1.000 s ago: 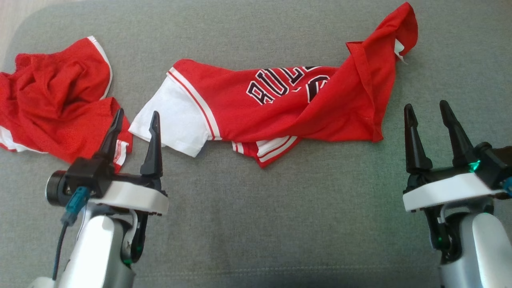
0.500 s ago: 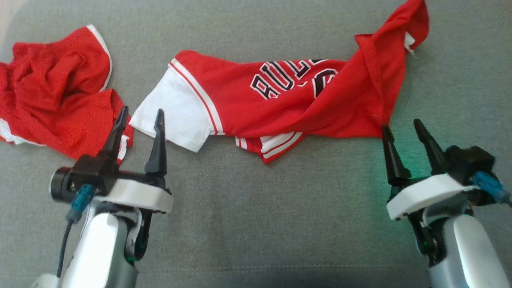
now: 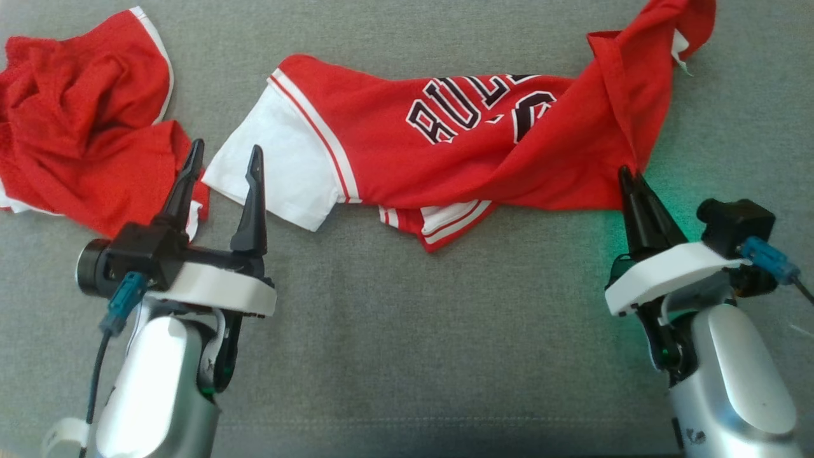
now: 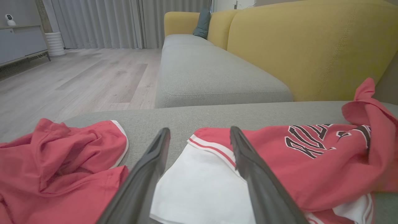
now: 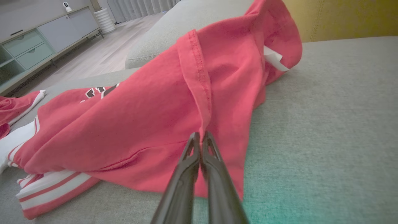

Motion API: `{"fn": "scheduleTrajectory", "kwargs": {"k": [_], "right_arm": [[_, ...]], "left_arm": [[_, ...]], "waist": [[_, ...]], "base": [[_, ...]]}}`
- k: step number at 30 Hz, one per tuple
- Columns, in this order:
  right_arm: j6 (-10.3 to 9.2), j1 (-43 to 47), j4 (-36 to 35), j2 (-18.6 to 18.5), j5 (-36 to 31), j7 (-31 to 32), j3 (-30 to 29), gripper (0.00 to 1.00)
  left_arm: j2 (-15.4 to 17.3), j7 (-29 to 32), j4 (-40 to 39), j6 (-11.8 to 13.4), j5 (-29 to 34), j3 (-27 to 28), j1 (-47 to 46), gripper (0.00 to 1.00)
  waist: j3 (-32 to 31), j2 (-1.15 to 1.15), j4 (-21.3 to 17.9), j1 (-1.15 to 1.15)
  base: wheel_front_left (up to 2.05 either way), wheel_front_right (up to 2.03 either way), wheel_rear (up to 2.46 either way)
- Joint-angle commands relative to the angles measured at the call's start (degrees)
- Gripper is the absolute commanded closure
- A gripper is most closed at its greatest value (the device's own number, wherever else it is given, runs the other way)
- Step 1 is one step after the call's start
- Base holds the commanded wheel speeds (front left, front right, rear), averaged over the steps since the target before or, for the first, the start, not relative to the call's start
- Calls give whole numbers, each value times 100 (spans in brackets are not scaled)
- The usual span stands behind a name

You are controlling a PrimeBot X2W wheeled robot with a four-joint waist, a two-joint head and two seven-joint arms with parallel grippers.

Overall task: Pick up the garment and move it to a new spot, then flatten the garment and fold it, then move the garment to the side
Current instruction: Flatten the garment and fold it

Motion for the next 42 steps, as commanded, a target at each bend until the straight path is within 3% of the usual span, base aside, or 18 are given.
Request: {"fn": "scheduleTrajectory", "kwargs": {"k": [1, 22, 23, 24, 34, 42], "right_arm": [[-4, -45, -211, -33, 41, -112, 79, 100], [-4, 925, -1090, -388, 328, 485, -1097, 100], [-4, 929, -1105, -376, 338, 492, -1122, 59], [-4, 933, -1114, -363, 350, 498, -1134, 1], [-4, 989, -1605, -218, 140, -71, -863, 0], [-4, 1205, -2076, -37, -205, 48, -424, 0]], "left_arm": [[84, -29, -192, 8, 52, 233, -190, 0], [78, -29, -232, -24, 88, 327, -163, 0], [79, -29, -228, -26, 88, 329, -159, 0], [81, -29, -221, -28, 88, 331, -153, 0], [91, -29, -168, -4, 84, 364, 37, 0], [109, -29, -132, 32, 62, 356, 276, 0]], "waist": [[1, 0, -23, 0], [10, 0, -139, 0], [3, 0, -140, 0], [-7, 0, -143, 0], [-328, 0, -183, 0], [-599, 0, -185, 0]], "base": [[0, 0, 0], [0, 0, 0], [0, 0, 0], [0, 0, 0], [0, 0, 0], [0, 0, 0]]}}
